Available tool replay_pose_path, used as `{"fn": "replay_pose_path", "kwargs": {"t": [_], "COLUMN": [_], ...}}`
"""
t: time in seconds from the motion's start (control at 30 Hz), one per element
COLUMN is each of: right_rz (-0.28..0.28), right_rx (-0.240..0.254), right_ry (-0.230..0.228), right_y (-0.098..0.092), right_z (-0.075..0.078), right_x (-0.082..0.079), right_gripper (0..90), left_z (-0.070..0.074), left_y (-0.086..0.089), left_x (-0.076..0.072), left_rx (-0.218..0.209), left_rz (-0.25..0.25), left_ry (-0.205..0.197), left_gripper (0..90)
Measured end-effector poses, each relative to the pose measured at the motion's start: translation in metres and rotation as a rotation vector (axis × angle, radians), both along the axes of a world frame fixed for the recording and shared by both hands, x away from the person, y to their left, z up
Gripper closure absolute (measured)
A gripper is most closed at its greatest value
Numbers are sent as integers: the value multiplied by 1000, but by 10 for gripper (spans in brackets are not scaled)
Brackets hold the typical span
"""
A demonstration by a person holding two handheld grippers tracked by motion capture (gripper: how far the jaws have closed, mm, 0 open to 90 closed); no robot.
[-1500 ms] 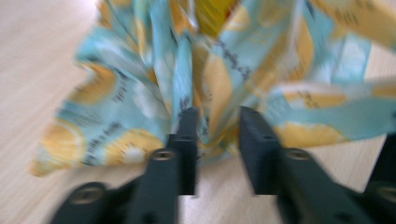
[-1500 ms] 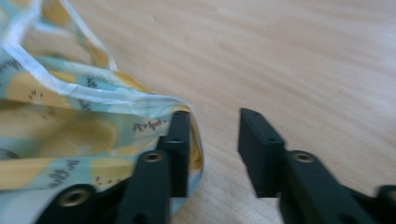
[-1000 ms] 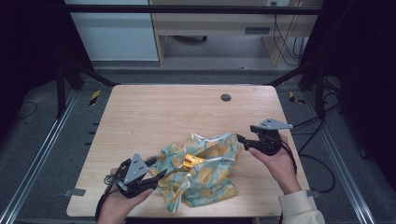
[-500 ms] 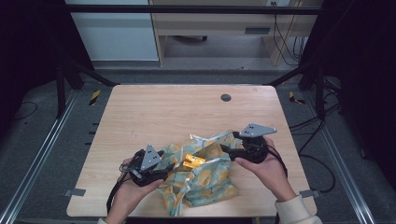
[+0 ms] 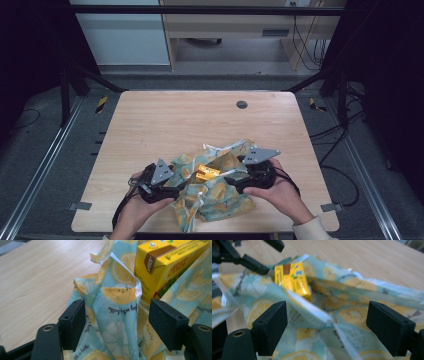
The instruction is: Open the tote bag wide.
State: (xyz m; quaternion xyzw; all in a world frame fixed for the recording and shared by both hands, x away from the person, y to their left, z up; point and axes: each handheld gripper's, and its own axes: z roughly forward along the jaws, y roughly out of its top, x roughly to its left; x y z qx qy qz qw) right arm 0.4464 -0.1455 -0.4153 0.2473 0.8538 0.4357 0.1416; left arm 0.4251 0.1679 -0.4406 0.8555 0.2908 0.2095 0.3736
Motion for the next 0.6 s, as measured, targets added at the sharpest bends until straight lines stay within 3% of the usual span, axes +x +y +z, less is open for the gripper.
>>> {"fn": "replay_pose_path", "kwargs": {"t": [0.07, 0.23, 0.33, 0.5, 0.53, 0.6], "right_rz": [5, 30, 32, 45, 45, 42], "right_rx": [-49, -64, -72, -86, -86, -95], "right_ry": [-1, 26, 36, 65, 65, 79], "right_y": [-2, -7, -9, -9, -9, -9], "right_z": [-11, -26, -35, -47, -47, -50], "right_x": [-5, -12, -11, -10, -10, -10], "right_gripper": [268, 449, 611, 857, 857, 893], "left_z": [-4, -9, -14, -19, -19, -20], "left_y": [-3, -7, -8, -9, -9, -7], "left_x": [1, 4, 6, 8, 8, 8], "left_rx": [23, 40, 50, 73, 77, 82], "left_rz": [-10, -5, -1, 1, 5, 11], "left_ry": [16, 42, 67, 72, 69, 63], "left_gripper": [319, 405, 493, 659, 659, 753]}}
